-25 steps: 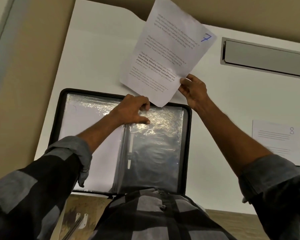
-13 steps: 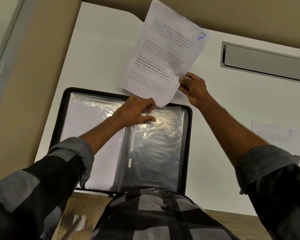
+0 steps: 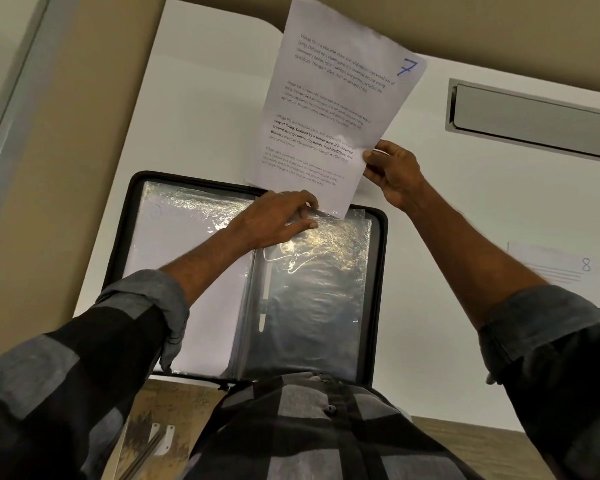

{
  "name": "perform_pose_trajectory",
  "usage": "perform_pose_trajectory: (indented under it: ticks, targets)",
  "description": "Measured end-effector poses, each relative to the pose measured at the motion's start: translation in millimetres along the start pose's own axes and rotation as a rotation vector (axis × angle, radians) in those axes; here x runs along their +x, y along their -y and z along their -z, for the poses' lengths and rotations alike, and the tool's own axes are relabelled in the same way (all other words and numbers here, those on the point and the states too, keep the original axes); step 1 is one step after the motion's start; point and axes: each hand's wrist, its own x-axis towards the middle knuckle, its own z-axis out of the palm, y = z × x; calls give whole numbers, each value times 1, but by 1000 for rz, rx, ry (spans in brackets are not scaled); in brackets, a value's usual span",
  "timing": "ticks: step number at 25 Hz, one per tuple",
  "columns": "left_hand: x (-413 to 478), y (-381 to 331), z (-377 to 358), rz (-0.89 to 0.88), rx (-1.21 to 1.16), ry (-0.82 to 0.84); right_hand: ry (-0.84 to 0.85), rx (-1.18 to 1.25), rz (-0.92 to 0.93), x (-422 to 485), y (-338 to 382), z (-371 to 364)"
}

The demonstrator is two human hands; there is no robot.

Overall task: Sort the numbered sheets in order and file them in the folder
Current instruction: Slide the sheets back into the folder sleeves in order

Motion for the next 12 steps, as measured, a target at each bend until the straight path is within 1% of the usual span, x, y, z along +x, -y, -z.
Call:
perform_pose_trajectory:
  ticks: [5, 10, 12]
  targets:
    - [1, 16, 12, 47, 110, -14, 28, -176, -37, 4, 3, 16]
    - [2, 27, 30, 119, 376, 72, 39, -292, -15, 15, 12, 19]
    - [4, 30, 34, 139, 435, 85, 53, -305, -23, 19, 15, 19]
